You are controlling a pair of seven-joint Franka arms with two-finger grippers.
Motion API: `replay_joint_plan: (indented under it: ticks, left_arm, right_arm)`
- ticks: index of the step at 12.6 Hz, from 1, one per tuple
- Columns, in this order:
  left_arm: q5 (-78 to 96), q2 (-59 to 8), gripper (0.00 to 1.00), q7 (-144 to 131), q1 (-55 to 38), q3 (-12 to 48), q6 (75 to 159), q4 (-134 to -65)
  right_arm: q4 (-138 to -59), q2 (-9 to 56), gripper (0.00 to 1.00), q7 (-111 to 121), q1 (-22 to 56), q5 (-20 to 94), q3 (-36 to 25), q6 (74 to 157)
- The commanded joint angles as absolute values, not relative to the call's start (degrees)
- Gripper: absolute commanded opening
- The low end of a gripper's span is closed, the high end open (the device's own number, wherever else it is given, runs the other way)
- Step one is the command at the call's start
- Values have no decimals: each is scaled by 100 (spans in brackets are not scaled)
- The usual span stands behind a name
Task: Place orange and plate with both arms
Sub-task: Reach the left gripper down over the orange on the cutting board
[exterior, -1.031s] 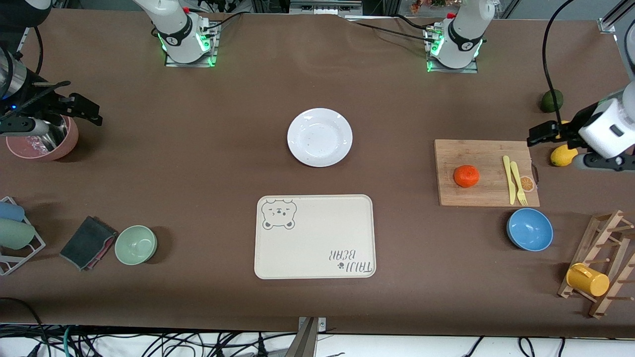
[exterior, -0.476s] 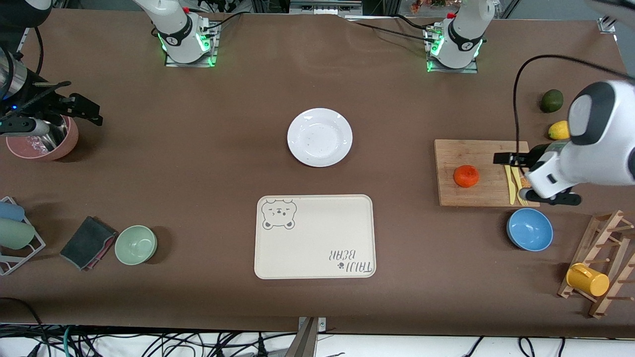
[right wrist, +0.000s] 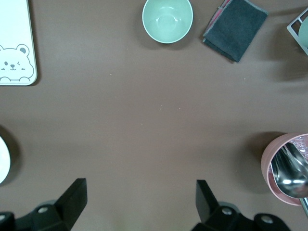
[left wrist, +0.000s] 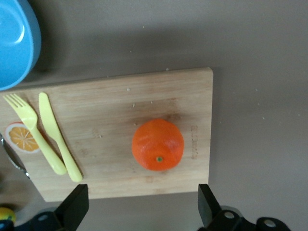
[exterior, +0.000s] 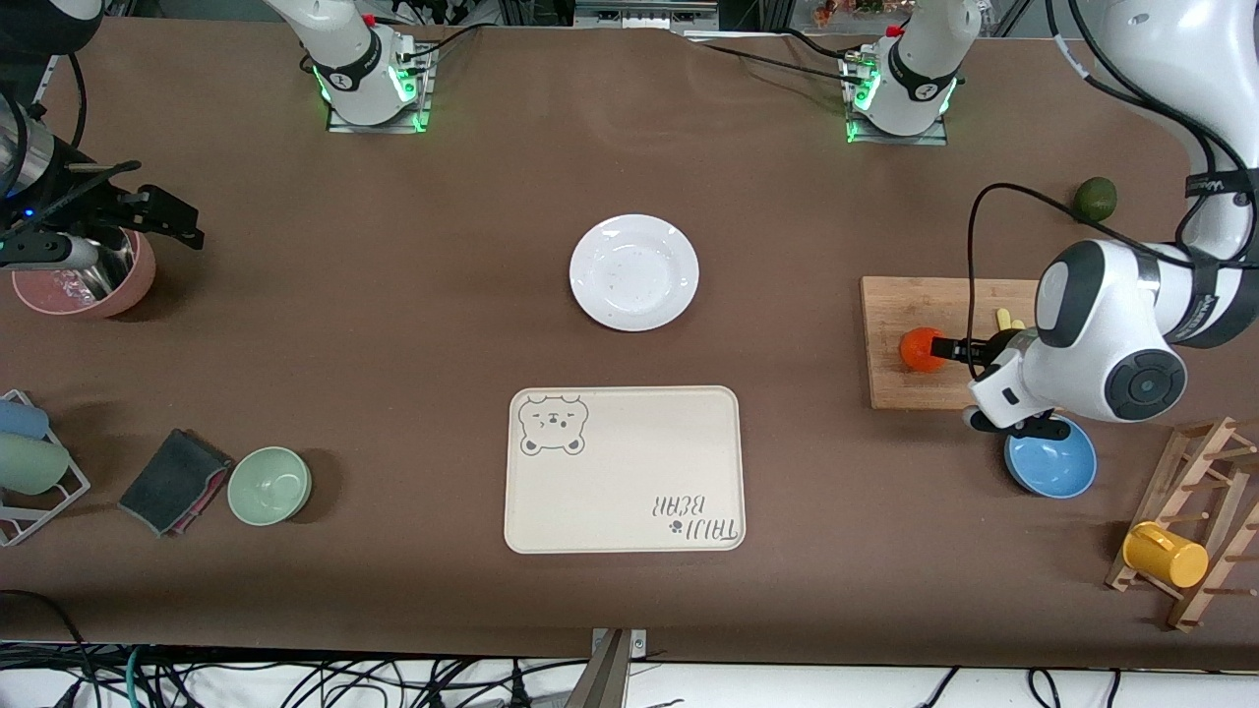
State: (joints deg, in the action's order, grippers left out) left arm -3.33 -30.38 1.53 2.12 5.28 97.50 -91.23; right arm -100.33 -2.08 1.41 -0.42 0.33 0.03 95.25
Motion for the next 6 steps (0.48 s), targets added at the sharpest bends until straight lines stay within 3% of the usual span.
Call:
replay_joint_plan:
  ticks: [1, 6]
  left_arm:
    - [-475, -3015, 100, 97, 281, 545, 10360, -9613]
    - [-343, -3207, 100, 79, 325, 545, 11030, -10090]
  right_arm:
    - [-10020, -246, 100, 237, -9, 97, -35, 9475]
    - [-10020, -246, 100, 229, -9, 97, -35, 9378]
